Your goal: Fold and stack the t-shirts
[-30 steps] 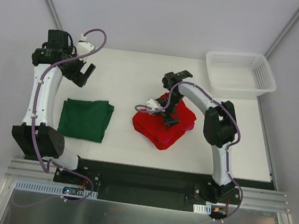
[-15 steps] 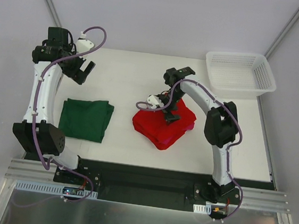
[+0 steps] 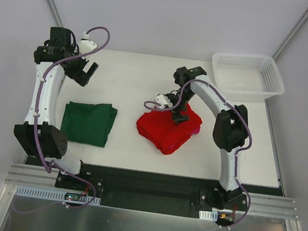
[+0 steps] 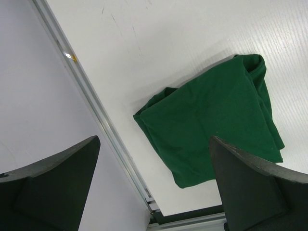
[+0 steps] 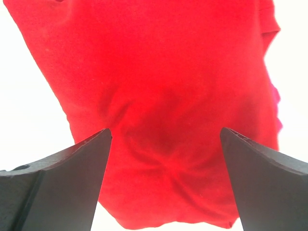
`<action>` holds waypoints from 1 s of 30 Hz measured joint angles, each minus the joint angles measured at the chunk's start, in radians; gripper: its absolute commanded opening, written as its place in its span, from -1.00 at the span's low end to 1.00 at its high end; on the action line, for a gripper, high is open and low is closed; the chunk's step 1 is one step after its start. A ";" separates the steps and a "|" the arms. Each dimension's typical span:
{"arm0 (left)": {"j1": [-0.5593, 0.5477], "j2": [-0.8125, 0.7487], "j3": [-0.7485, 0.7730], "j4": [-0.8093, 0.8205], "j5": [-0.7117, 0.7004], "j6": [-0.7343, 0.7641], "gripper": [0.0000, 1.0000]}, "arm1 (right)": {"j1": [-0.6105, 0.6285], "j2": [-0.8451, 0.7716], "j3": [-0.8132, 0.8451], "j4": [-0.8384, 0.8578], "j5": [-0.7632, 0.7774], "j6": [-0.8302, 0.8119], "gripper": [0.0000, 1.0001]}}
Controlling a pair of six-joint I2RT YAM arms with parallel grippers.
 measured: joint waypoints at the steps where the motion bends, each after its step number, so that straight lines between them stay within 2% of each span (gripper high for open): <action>1: 0.000 0.000 0.000 0.000 0.000 0.000 0.93 | 0.000 0.000 -0.008 0.000 0.000 0.000 1.00; 14: 0.000 0.002 0.000 0.000 0.000 0.000 0.93 | 0.004 0.000 -0.139 0.071 -0.008 -0.006 1.00; 30: 0.000 0.037 0.002 0.000 0.000 0.000 0.93 | 0.021 0.001 -0.205 0.177 -0.014 -0.006 1.00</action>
